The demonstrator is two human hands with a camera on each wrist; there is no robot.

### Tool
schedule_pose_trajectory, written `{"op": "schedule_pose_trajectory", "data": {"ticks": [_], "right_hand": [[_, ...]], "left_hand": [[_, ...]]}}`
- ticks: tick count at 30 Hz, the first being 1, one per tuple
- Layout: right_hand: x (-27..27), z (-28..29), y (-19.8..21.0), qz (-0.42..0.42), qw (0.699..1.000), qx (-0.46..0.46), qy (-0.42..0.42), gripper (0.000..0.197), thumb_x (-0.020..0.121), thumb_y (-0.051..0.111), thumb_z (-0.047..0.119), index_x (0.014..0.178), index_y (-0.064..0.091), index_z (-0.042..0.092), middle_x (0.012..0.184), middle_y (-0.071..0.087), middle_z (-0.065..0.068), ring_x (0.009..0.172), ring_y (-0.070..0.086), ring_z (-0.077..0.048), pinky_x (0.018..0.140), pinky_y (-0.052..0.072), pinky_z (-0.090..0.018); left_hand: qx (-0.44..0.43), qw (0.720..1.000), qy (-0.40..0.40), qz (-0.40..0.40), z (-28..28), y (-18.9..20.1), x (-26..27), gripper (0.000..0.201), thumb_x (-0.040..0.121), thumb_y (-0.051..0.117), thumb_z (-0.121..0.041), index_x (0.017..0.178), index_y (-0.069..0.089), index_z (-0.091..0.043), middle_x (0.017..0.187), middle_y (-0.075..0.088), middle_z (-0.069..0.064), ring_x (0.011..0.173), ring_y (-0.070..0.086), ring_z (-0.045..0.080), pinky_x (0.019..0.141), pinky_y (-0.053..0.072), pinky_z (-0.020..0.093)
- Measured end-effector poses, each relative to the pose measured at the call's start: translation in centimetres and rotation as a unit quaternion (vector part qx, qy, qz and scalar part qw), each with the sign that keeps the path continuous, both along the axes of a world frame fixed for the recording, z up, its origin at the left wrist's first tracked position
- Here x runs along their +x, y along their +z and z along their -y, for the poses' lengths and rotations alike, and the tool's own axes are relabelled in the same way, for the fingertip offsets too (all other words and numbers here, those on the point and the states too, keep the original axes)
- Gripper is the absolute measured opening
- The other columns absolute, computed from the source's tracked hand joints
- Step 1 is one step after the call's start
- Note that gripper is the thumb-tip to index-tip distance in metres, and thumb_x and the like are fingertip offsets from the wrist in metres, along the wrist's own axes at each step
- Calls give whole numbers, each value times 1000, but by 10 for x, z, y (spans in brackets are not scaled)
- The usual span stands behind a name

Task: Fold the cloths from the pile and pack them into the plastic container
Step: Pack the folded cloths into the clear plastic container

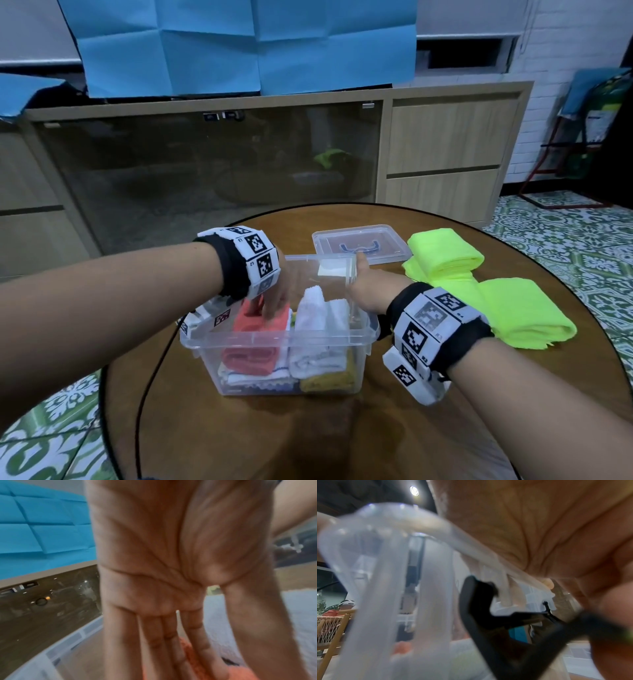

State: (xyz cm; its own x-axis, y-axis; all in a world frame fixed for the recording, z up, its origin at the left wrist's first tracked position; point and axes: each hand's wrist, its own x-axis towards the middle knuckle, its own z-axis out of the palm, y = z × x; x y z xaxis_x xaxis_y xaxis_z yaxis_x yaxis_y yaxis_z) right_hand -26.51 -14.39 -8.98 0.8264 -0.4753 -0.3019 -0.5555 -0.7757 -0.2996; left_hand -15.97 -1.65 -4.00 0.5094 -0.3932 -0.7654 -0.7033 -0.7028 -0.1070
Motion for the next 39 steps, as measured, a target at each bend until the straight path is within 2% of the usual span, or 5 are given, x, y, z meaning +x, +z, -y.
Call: {"op": "schedule_pose_trajectory", "data": {"ticks": [16,21,30,35,39], "right_hand": [[-6,4,0,24,999,15,15,78,92,33,22,145,-24,20,111,64,-14,98,60,-27,93,45,-38],[0,3,-3,-1,1000,-14,11,87,88,42,9,146,-23,13,110,64,-17,97,60,-30,94,44,-41],[-7,-30,26,43,927,-339,153,51,93,41,8,142,27,10,131,42,-13,114,50,-32,82,41,-37],[20,-49,46,-146,938,-206,239,12,97,49,17,107,51,11,104,61,-15,67,62,-14,54,45,-28],[26,-43,36,-184,949,-53,252,66,92,56,8,145,21,22,103,62,-17,62,58,-19,40,45,-19]], "left_hand": [[-248,937,5,246,-39,32,20,25,91,54,-23,112,63,-13,106,66,5,92,60,18,74,46,24],[-187,957,105,197,-71,7,31,73,96,48,-36,151,8,-9,155,22,11,137,33,23,99,38,26],[-285,938,189,65,-86,-32,43,97,88,53,-12,145,-25,-19,82,58,9,62,55,16,49,43,21],[-351,914,189,76,-89,-41,40,90,88,49,-6,147,-19,-14,92,62,13,72,60,20,65,46,25],[-385,896,204,80,-90,-44,37,86,92,47,-16,148,-18,-16,92,64,13,74,61,22,73,48,32]]}}
